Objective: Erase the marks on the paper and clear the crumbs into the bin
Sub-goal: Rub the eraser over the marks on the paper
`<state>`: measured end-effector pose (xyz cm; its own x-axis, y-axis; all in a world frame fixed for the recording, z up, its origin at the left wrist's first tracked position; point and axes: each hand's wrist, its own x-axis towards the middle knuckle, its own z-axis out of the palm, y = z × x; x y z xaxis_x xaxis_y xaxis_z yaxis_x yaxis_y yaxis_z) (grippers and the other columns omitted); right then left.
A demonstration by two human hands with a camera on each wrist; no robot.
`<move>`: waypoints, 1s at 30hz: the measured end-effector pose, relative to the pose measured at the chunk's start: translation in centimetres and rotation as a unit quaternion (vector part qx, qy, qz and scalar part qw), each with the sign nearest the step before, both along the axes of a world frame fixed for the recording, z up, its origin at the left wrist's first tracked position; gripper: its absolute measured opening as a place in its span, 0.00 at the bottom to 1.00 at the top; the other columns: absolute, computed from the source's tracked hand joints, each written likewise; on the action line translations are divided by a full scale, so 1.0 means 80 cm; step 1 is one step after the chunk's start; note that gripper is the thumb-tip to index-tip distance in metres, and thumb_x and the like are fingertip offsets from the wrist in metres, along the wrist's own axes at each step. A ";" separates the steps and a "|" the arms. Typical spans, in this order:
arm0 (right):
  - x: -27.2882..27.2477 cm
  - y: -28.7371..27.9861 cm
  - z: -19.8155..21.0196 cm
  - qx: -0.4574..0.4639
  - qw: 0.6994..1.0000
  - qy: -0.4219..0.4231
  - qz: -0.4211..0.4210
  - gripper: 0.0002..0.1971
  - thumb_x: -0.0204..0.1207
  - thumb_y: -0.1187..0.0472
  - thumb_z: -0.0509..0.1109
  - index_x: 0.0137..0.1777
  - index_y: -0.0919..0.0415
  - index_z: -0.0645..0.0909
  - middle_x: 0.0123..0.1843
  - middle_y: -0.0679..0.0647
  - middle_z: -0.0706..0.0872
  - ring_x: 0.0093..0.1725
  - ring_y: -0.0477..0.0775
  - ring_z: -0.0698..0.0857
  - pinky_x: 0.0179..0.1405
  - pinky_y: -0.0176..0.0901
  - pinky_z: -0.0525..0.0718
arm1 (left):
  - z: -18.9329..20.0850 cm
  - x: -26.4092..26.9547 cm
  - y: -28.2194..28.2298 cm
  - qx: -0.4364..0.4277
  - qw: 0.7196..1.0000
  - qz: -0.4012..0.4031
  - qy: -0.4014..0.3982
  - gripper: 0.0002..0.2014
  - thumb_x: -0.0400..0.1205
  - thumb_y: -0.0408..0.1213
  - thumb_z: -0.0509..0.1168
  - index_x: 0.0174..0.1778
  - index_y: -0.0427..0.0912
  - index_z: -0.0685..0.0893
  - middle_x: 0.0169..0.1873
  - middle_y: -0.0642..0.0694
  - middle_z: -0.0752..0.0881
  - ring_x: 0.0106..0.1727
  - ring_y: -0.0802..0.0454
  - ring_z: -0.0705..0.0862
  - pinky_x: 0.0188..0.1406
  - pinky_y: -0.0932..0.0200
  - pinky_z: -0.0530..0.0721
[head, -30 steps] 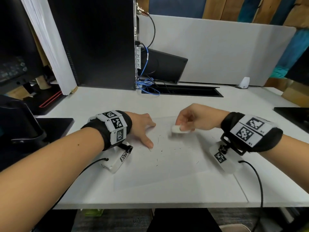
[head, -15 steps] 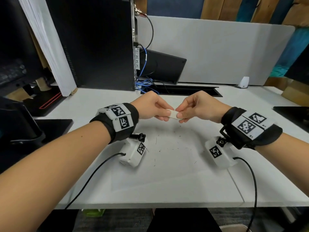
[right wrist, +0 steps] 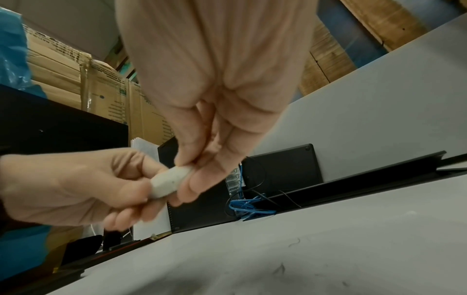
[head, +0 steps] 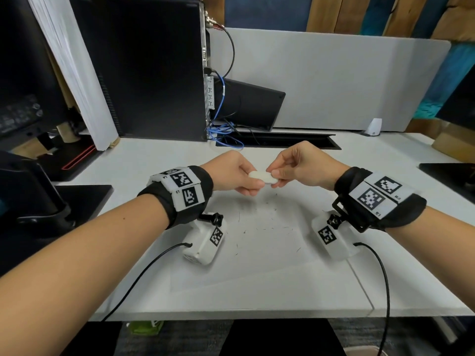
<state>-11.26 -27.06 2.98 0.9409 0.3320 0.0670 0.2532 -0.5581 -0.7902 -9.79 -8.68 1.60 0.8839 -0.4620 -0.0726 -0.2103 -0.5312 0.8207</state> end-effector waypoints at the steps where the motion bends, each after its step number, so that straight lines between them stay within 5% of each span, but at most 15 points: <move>1: 0.000 -0.001 -0.002 0.009 1.000 0.002 -0.003 0.05 0.76 0.73 0.68 0.49 0.70 0.85 0.37 0.58 0.88 0.30 0.40 0.88 0.34 0.26 0.85 | -0.001 0.001 -0.002 -0.005 1.000 0.011 -0.005 0.08 0.77 0.33 0.71 0.50 0.34 0.88 0.35 0.45 0.89 0.30 0.61 0.86 0.41 0.71 0.86; 8: 0.001 -0.006 -0.015 0.010 0.999 0.038 0.032 0.08 0.75 0.68 0.70 0.51 0.70 0.85 0.32 0.56 0.85 0.26 0.42 0.83 0.32 0.30 0.83 | -0.004 -0.004 -0.001 -0.021 0.999 0.040 0.008 0.03 0.74 0.32 0.74 0.39 0.36 0.88 0.25 0.49 0.88 0.26 0.61 0.86 0.38 0.72 0.86; 14: 0.006 0.001 -0.013 -0.065 0.995 0.047 0.057 0.13 0.79 0.58 0.67 0.35 0.61 0.81 0.26 0.51 0.79 0.22 0.44 0.74 0.28 0.32 0.76 | -0.003 -0.013 -0.012 0.021 0.998 0.061 -0.025 0.10 0.71 0.38 0.77 0.27 0.41 0.86 0.18 0.52 0.85 0.21 0.62 0.83 0.28 0.73 0.83; 21: 0.023 -0.003 -0.008 -0.155 0.983 0.057 0.082 0.12 0.81 0.59 0.63 0.36 0.61 0.74 0.29 0.51 0.73 0.27 0.48 0.73 0.27 0.31 0.72 | 0.007 0.005 -0.018 -0.009 0.999 0.051 0.005 0.07 0.69 0.31 0.78 0.39 0.37 0.88 0.27 0.46 0.89 0.25 0.61 0.86 0.30 0.72 0.84; 30: 0.054 -0.005 0.014 -0.245 0.958 0.090 0.123 0.14 0.84 0.54 0.58 0.42 0.63 0.74 0.36 0.56 0.76 0.27 0.49 0.70 0.20 0.25 0.68 | 0.021 0.033 -0.014 -0.060 0.994 0.057 0.071 0.02 0.75 0.27 0.72 0.41 0.33 0.88 0.26 0.44 0.87 0.22 0.63 0.84 0.29 0.73 0.83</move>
<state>-6.97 -27.49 4.11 0.8116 0.4960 -0.3087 0.3095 -0.8132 -0.4928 -7.14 -9.79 3.29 0.9154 -0.3730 -0.1513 -0.0320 -0.4422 0.8964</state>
